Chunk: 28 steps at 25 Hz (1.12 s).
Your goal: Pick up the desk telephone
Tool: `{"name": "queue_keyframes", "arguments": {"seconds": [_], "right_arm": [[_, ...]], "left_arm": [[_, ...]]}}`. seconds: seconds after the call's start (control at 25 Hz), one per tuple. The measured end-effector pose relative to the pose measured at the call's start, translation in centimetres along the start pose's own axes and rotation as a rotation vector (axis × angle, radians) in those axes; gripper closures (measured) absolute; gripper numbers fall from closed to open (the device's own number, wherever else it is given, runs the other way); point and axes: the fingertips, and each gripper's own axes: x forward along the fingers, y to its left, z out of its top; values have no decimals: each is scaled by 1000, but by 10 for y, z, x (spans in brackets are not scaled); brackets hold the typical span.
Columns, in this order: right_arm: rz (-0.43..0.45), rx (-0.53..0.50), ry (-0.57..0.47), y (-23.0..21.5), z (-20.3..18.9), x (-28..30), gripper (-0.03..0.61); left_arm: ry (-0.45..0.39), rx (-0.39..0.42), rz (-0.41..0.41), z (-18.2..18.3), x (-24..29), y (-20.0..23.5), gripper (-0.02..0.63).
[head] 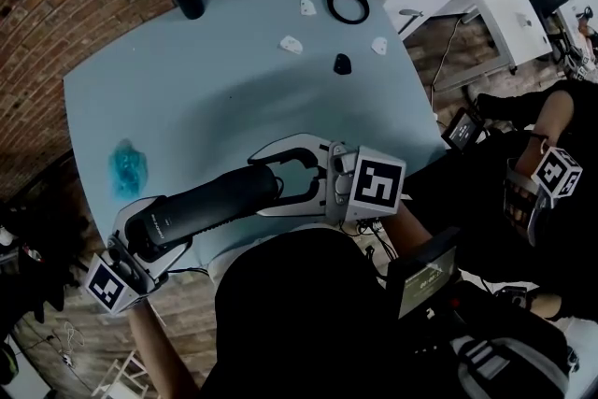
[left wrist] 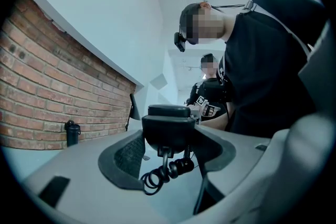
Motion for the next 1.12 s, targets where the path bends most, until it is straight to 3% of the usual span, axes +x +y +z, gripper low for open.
{"name": "queue_keyframes", "arguments": {"seconds": [0.96, 1.12], "right_arm": [[7, 3, 3, 0, -1, 0, 334], [7, 4, 7, 0, -2, 0, 334]], "left_arm": [[15, -26, 1, -13, -4, 2, 314], [-20, -18, -3, -6, -1, 1, 314]]}}
